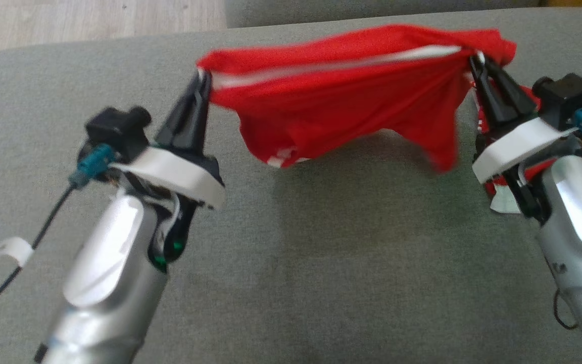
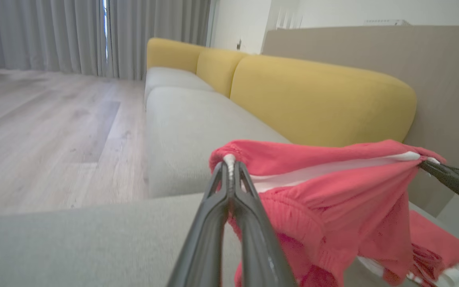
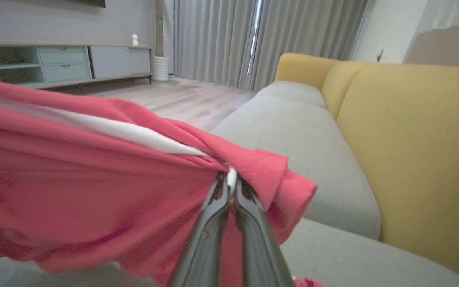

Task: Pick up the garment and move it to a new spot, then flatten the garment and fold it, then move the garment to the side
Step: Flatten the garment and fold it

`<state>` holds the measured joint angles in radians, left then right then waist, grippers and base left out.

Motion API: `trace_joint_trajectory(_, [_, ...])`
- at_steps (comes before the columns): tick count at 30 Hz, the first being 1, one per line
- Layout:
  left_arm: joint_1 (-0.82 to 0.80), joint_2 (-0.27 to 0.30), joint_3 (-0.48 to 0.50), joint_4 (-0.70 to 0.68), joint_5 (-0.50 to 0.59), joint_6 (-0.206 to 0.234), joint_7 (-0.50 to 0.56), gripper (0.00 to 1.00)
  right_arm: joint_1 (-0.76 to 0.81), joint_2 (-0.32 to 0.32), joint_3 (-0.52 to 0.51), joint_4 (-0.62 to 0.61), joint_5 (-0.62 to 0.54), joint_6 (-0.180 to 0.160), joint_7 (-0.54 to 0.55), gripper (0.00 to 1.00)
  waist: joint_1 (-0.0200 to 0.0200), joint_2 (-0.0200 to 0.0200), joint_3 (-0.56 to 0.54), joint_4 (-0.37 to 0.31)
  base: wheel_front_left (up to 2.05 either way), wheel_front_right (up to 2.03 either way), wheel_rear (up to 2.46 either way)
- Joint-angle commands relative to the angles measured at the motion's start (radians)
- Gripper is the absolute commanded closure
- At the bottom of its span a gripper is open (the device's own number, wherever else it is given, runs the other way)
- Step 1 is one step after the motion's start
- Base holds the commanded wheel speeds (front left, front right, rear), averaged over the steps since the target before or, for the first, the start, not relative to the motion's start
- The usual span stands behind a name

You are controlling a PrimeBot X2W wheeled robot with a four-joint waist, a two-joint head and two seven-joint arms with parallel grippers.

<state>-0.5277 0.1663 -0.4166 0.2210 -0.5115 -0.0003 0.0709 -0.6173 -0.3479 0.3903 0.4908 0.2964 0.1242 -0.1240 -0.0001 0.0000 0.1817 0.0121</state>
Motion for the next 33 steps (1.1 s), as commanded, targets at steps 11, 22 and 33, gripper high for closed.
trace_joint_trajectory(11, [-0.034,0.038,-0.006,0.036,0.058,-0.071,-0.218,1.0,0.109,0.15,-0.059,0.004,-0.203,0.007,-0.072,1.0,0.0001,0.0,0.012,0.03,0.0,0.0,0.0])
trace_joint_trajectory(22, [0.204,0.069,-0.094,0.122,0.072,-0.088,-0.281,1.0,0.325,0.169,0.029,0.017,-0.149,0.007,-0.002,0.6,0.0001,0.0,-0.03,0.031,0.0,0.0,0.0])
trace_joint_trajectory(33, [0.228,0.055,-0.033,0.08,0.061,-0.011,-0.317,0.0,0.357,0.112,-0.007,-0.124,-0.032,0.007,0.04,0.0,0.0001,0.0,-0.066,0.042,0.0,0.0,0.0])
